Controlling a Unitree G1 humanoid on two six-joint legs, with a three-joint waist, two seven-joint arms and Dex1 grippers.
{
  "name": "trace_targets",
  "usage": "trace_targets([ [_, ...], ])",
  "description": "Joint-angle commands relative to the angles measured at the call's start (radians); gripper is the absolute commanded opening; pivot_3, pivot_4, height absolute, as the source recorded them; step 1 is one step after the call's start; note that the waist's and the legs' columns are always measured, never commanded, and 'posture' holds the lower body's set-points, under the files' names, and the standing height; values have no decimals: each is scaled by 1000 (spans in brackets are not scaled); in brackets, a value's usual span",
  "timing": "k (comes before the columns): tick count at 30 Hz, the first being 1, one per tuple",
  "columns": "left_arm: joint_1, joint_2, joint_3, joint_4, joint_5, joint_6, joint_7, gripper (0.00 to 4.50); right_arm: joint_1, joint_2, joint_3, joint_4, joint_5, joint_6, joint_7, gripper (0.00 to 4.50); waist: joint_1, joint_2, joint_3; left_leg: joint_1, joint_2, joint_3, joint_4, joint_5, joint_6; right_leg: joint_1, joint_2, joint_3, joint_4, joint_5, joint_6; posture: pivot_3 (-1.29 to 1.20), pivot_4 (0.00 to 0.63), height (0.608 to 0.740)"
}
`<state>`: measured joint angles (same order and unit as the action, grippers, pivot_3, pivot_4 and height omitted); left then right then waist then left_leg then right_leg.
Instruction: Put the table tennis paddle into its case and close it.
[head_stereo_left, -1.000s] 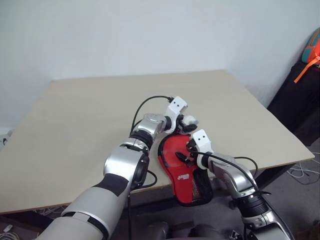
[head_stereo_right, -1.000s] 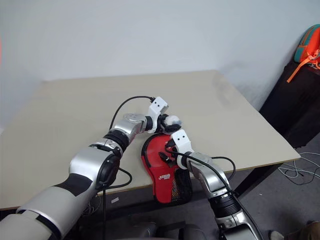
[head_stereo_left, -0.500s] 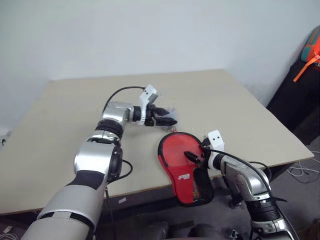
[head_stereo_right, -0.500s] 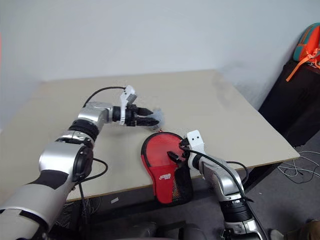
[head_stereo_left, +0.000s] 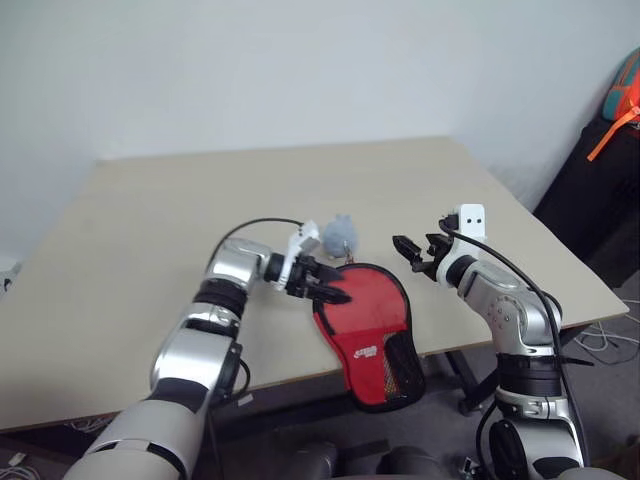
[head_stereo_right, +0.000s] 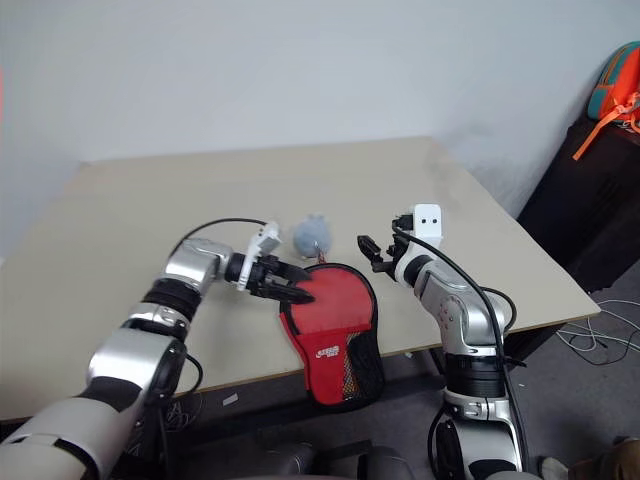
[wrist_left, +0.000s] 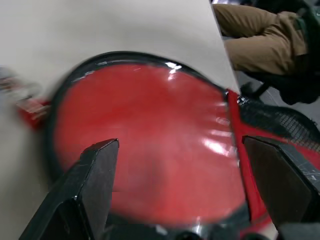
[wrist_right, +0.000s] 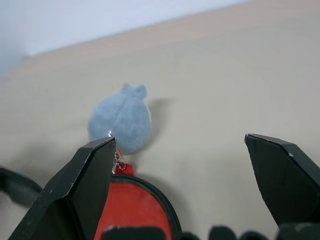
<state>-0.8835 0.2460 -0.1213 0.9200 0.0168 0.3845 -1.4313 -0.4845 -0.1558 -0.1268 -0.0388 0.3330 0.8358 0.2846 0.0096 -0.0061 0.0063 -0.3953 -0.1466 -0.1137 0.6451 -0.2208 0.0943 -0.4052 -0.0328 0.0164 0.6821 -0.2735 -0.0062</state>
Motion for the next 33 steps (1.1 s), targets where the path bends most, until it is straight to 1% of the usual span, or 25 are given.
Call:
trace_targets([
  [1, 21, -41, -15, -110, -27, 65, 75, 4166, -52, -19, 5, 27, -11, -17, -8, 4500, -2, 0, 0, 0, 0, 0, 0, 0, 0, 0, 0, 0, 0, 0, 0, 0, 0, 740],
  [5, 87, -63, -99, -150, 51, 37, 195, 4166, -78, -29, 18, 62, -24, -19, -20, 4500, -6, 1, 0, 0, 0, 0, -1, 0, 0, 0, 0, 0, 0, 0, 0, 0, 0, 740],
  [7, 119, -52, -151, -169, 87, 5, 228, 4166, -94, -31, 20, 71, -20, -17, -19, 4500, -6, 2, -1, 1, 0, 0, -1, 0, 0, 0, 0, 0, 0, 0, 0, 0, 0, 740],
  [10, 173, -13, -231, -227, 126, -7, 221, 4166, -154, -28, 22, 115, -3, -13, 2, 4500, -7, 4, -3, 2, 0, 0, -1, 0, 0, 1, 0, 0, 0, 0, 0, 0, 0, 740],
  [13, 215, 32, -284, -285, 139, 1, 201, 4166, -231, -19, 20, 182, 13, -25, 33, 4500, -12, 7, -5, 2, 1, 0, -1, 0, 0, 1, 0, 1, 0, 0, 0, 0, 0, 740],
  [16, 251, 73, -291, -351, 106, 72, 161, 4166, -327, -14, 10, 303, 13, -56, 56, 4500, -23, 10, -8, 4, 1, 1, -4, 0, 0, 1, 0, 1, -1, 0, 0, 0, 0, 740],
  [17, 260, 81, -293, -369, 101, 84, 155, 4166, -339, -15, 9, 325, 11, -63, 59, 4500, -26, 11, -9, 4, 1, 1, -5, 0, -1, 2, 1, 1, -2, 0, 0, 0, 0, 740],
  [18, 272, 100, -294, -367, 113, 73, 169, 4166, -372, -16, 1, 389, 10, -74, 63, 4500, -30, 12, -9, 5, 2, 1, -7, 0, -1, 2, 1, 1, -3, 0, 0, 0, 0, 740],
  [20, 291, 125, -288, -362, 126, 59, 198, 4166, -430, -14, -10, 512, 9, -97, 70, 4500, -33, 12, -9, 12, 2, 1, -10, 0, -1, 8, 1, 2, -5, 0, 0, 0, 0, 740],
  [22, 302, 134, -278, -366, 121, 72, 219, 4166, -475, -8, -16, 615, 8, -117, 81, 4500, -34, 12, -10, 23, 2, 1, -16, -1, 2, 19, 1, 3, -8, -1, 0, 0, 0, 740],
  [23, 307, 136, -275, -370, 114, 77, 222, 4166, -495, -3, -16, 668, 7, -125, 89, 4500, -36, 13, -11, 25, 2, 1, -17, -4, 5, 20, 1, 3, -9, -1, 0, 0, 0, 740],
  [25, 319, 136, -262, -379, 96, 87, 229, 4166, -524, 10, -6, 764, -3, -150, 112, 4500, -39, 14, -12, 28, 2, 1, -18, -4, 5, 21, 1, 4, -9, -1, 0, 0, 0, 740],
  [27, 332, 139, -250, -394, 64, 101, 213, 4166, -540, 27, 9, 849, -20, -176, 134, 4500, -45, 16, -13, 29, 2, 1, -19, -4, 5, 21, 1, 4, -8, -1, 0, 0, 0, 740],
  [29, 343, 142, -241, -394, 46, 74, 209, 4166, -536, 32, 51, 910, -75, -207, 123, 4500, -49, 16, -13, 29, 2, 1, -19, -4, 5, 22, 1, 4, -8, -1, 0, 0, 0, 740],
  [31, 346, 144, -239, -360, 46, 27, 224, 4166, -501, 33, 96, 901, -113, -206, 129, 4500, -54, 17, -13, 29, 2, 1, -19, -3, 4, 21, 1, 5, -8, -1, 1, 0, 0, 740],
  [33, 341, 143, -240, -326, 53, -5, 243, 4166, -454, 32, 108, 835, -107, -166, 152, 4500, -56, 17, -14, 29, 2, 1, -19, -1, 1, 21, 2, 5, -8, -1, 1, 0, 0, 740],
])
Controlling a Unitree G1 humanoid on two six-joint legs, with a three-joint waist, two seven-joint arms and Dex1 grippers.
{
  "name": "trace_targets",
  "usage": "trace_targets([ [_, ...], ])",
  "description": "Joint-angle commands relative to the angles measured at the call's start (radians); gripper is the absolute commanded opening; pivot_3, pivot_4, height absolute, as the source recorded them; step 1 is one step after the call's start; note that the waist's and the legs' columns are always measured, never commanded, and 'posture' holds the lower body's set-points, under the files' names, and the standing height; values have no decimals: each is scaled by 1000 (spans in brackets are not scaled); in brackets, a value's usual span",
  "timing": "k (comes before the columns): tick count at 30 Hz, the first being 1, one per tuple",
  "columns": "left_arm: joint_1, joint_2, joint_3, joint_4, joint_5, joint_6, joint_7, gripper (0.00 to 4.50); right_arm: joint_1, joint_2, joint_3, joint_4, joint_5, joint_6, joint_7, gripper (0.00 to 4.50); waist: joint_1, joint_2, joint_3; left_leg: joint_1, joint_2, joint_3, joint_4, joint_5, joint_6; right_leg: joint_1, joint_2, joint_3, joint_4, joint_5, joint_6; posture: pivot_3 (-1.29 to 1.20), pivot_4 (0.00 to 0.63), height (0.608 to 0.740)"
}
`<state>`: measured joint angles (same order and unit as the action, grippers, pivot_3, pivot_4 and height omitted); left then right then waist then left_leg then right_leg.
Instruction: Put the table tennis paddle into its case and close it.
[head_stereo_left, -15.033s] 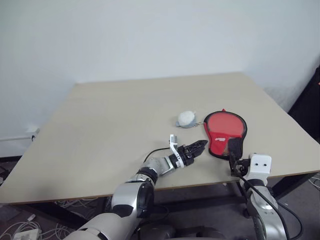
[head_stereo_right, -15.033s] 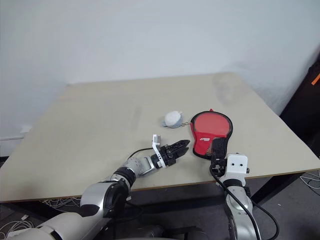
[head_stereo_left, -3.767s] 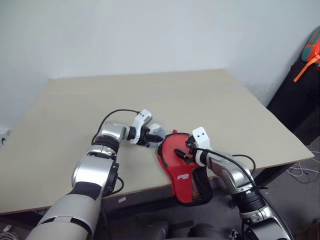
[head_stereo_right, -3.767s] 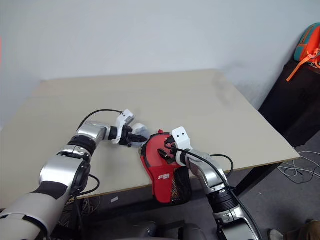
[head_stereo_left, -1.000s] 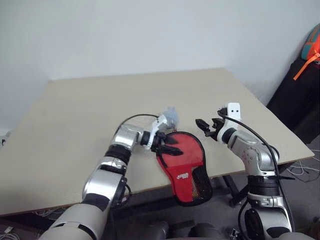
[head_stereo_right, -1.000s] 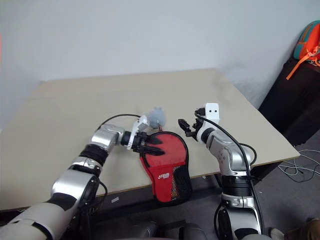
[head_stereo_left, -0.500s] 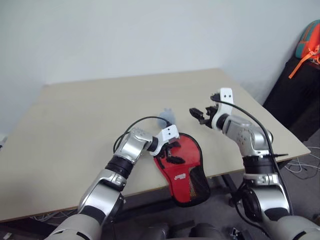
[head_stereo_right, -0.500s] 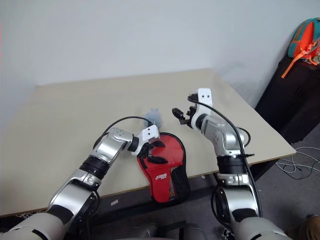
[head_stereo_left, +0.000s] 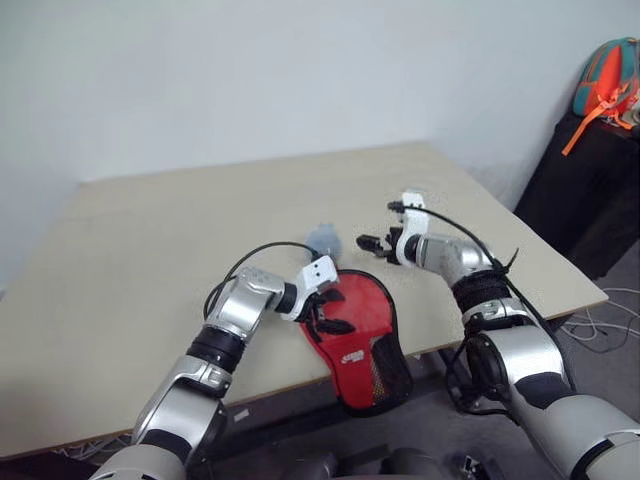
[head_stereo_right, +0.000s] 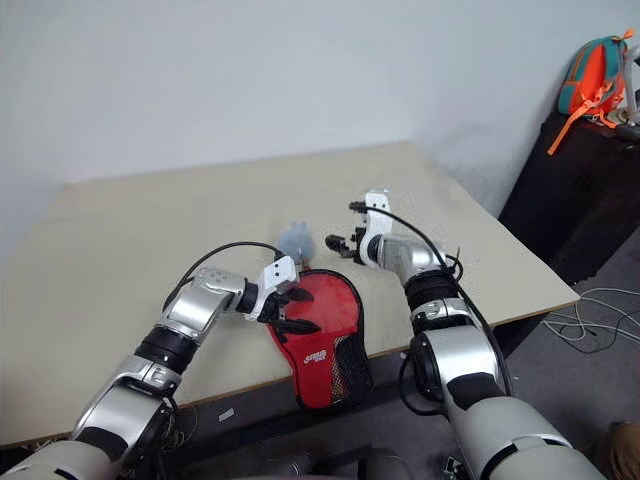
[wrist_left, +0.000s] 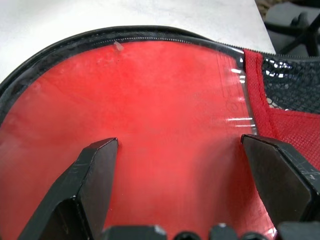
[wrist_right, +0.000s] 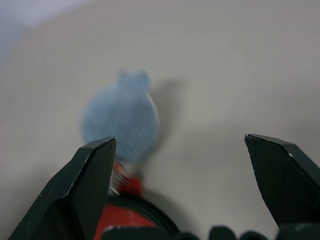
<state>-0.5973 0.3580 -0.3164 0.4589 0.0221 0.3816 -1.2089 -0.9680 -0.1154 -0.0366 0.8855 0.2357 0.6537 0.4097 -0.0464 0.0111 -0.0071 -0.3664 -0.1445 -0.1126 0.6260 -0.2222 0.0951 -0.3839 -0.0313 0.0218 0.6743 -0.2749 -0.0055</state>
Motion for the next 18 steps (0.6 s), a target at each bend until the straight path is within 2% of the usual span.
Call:
trace_targets([
  [1, 51, 30, -42, 152, 48, -18, 25, 4166, 64, -11, 17, -145, 4, 50, 38, 4500, 0, 0, -1, 0, 0, 0, 0, 0, 0, 0, 0, 0, 0, 0, 0, 0, 0, 740],
  [9, -10, 39, -11, 155, -18, 1, -47, 4166, 359, -35, 9, -552, 59, 296, 32, 4500, -1, 2, -1, 0, 0, -1, 1, -3, 5, 1, 0, 1, 0, -1, 2, 0, 0, 740],
  [17, -127, 17, 24, 223, -51, 32, -57, 4166, 480, -14, -31, -699, 116, 418, -1, 4500, 1, 1, -1, 0, 0, -2, 1, -5, 5, 1, 0, 0, 1, -3, 5, 0, 0, 740],
  [18, -139, 17, 30, 226, -58, 41, -63, 4195, 489, -13, -24, -715, 118, 420, 0, 4316, 0, 1, -1, 0, 0, -2, 2, -5, 5, 1, 0, 0, 1, -3, 5, 0, 0, 740],
])
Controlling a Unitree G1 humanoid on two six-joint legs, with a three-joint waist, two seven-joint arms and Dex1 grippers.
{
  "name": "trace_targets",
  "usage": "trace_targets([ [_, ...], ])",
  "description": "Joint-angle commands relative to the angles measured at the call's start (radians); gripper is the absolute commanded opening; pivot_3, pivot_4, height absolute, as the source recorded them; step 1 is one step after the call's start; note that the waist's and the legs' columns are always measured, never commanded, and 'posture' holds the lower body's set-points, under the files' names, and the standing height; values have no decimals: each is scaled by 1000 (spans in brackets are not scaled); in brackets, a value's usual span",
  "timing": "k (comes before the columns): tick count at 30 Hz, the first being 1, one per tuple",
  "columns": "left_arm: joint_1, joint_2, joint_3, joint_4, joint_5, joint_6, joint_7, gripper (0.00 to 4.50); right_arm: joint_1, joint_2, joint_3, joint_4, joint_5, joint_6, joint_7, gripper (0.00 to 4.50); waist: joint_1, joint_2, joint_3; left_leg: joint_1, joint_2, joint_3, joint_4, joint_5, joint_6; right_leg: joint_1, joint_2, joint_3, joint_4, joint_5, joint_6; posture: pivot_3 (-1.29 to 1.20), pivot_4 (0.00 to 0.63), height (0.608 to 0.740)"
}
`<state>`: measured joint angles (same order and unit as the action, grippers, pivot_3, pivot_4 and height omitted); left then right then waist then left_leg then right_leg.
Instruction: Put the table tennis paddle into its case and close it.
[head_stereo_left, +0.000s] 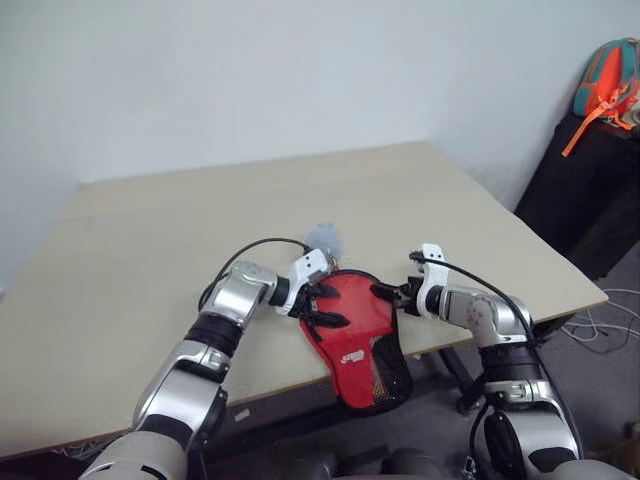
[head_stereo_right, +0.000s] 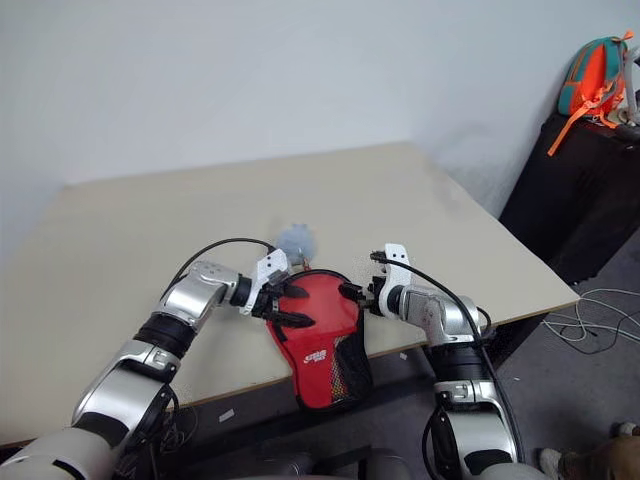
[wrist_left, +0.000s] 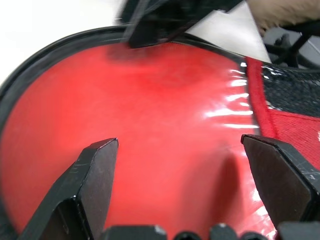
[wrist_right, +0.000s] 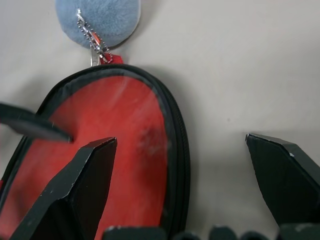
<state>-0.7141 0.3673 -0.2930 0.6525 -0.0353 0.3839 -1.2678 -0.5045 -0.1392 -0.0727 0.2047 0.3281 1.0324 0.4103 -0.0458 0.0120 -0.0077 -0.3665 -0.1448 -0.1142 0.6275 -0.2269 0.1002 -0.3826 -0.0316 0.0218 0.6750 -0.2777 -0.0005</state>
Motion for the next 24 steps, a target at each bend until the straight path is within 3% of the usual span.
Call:
trace_targets([
  [1, -34, 7, 13, 33, -9, 49, -9, 4202, 33, 14, 18, -46, 28, 46, -3, 4101, 0, 0, 0, 0, 0, 0, 0, 0, 0, 0, 0, 0, 0, 0, 0, 0, 0, 740],
  [4, -74, 3, 38, 53, -33, 69, -8, 4202, 51, 16, 43, -62, 21, 49, -2, 3261, 0, -1, 1, -1, 0, 0, 0, 0, 0, -1, 0, 0, 0, 0, 1, 0, 0, 740],
  [7, -101, -5, 50, 93, -31, 56, 18, 4202, 64, 7, 78, -81, 13, 39, 10, 3261, -1, -2, 1, -1, 0, 0, 0, 0, 0, -2, 0, 0, 0, 0, 1, 0, 0, 740],
  [10, -118, -15, 63, 118, -35, 54, 29, 4202, 70, 2, 87, -96, 20, 41, 15, 2718, -1, -2, 2, -4, 0, 0, 0, 0, 0, -5, 0, 0, 0, 0, 1, 0, 0, 740],
  [18, -116, -34, 65, 129, -28, 39, 57, 4202, 94, -8, 116, -146, 41, 69, 42, 83, -1, -3, 2, -9, 0, -1, 2, 0, 0, -8, 0, -1, 1, 0, 0, 0, 0, 740],
  [24, -119, -41, 64, 146, -20, 25, 75, 4202, 130, -10, 132, -223, 72, 110, 62, 31, -1, -3, 2, -10, 0, -1, 2, 0, 0, -9, 0, -1, 1, 0, 0, 0, 0, 740],
])
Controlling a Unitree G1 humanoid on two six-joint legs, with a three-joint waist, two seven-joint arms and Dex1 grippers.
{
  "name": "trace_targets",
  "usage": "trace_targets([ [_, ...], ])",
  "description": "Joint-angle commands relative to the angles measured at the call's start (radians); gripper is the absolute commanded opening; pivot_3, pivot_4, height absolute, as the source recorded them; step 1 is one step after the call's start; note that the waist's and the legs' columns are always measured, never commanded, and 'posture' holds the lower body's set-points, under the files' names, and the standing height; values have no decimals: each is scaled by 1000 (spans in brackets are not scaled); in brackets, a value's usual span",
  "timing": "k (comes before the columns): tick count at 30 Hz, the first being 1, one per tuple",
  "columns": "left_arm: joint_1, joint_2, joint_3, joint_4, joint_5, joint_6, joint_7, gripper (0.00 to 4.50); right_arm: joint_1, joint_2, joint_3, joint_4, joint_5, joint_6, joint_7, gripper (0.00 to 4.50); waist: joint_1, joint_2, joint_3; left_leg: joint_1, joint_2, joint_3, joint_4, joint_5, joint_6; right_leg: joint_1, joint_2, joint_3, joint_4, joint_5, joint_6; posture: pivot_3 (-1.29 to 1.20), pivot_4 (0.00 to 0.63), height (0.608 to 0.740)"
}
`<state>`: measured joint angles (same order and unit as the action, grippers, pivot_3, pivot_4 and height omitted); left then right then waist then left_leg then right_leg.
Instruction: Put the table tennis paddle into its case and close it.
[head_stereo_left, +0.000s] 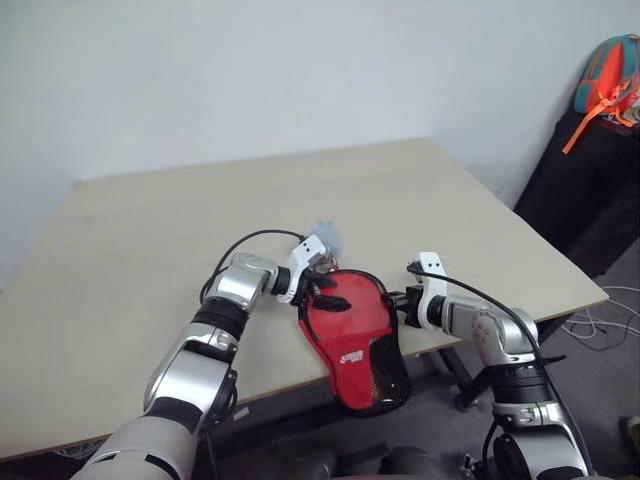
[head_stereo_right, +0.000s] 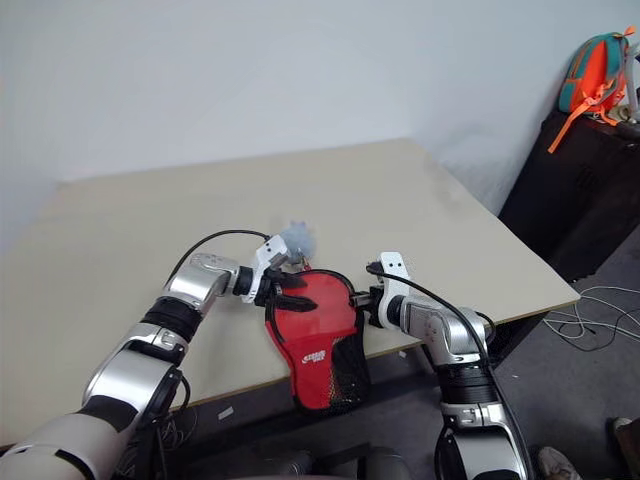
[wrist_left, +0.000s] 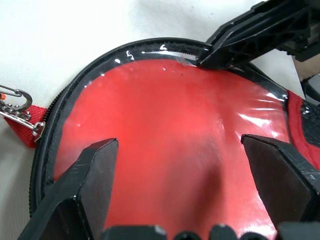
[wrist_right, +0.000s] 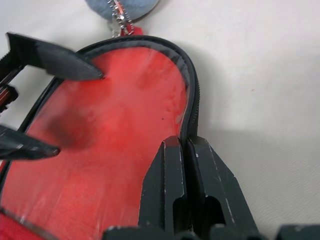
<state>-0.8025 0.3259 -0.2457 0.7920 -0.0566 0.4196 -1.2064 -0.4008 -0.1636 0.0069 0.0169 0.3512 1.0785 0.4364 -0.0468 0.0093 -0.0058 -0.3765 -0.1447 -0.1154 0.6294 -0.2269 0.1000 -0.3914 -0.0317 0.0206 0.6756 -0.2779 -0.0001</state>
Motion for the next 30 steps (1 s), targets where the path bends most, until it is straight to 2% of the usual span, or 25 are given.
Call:
trace_targets([
  [1, -32, 0, 17, 10, 1, -13, 15, 4202, 31, 13, 57, -42, 52, 70, 39, 31, 0, 0, 0, 0, 0, 0, 0, 0, 0, 0, 0, 0, 0, 0, 0, 0, 0, 740],
  [20, -43, -1, 15, 24, -7, -12, -31, 4202, 135, -45, 131, -245, 116, 171, 82, 31, 0, -4, 3, -1, 0, -2, 0, -1, -1, 0, 0, -2, -1, -1, 2, 0, 0, 740],
  [24, -27, 17, 0, -12, -13, 10, -100, 4202, 129, -49, 121, -209, 93, 172, 47, 31, 0, -4, 3, -1, 0, -2, 0, -1, -1, 0, 0, -2, -1, -1, 2, 0, 0, 740],
  [30, 32, 100, -40, -106, -1, -5, -233, 4202, 115, -95, 105, -256, 98, 166, 59, 31, 0, -4, 4, -1, 0, -2, 0, -1, -1, 0, 0, -2, -1, -1, 1, 0, 0, 740],
])
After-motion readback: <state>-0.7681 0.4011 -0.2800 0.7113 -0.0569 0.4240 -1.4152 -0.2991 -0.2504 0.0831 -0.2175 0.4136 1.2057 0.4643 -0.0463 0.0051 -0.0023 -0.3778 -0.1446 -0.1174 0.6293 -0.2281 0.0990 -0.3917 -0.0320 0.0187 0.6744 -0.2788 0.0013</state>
